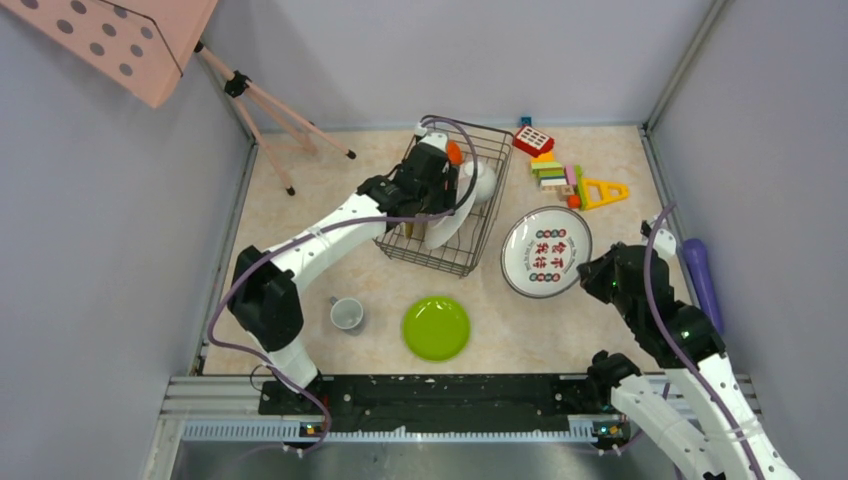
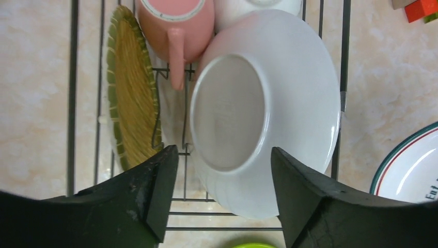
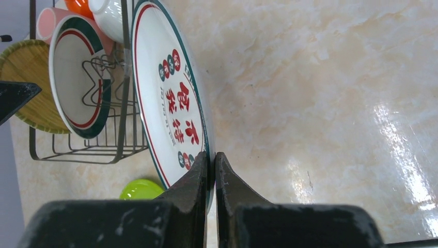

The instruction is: Load the mixed dishes into the dish rack

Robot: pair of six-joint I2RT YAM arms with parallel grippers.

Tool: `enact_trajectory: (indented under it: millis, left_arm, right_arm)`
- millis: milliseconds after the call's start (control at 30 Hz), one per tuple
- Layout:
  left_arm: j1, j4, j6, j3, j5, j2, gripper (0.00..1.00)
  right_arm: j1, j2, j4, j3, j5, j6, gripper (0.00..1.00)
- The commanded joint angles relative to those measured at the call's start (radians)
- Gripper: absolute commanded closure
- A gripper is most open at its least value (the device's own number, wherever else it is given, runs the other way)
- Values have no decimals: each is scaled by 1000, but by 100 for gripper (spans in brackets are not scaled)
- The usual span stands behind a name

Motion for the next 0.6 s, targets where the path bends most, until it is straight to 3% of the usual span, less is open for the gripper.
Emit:
enact_trajectory:
  millis: [0,100,133,267,433,567]
  left_arm:
    - [-56,22,90,28,-117,-88,25]
    - [-101,26,156,52,-195,-63,4]
    - [-107,21,158,64,-186,-52,2]
    - [-137,45,203,75,-161,-28,1]
    - [-170,45,275,136,-375,60,2]
    - [-177,29,278,179,-462,131,2]
  right_arm:
    - [2,13,127,79,-3,-19,100]
    - [2,24,140,84,-14,-27,100]
    - [2,26,142,88,-14,-30,100]
    - [2,38,139,111,15,-41,100]
    - [2,29,135,132,29,-45,100]
    - [3,21,135,135,24,-44,100]
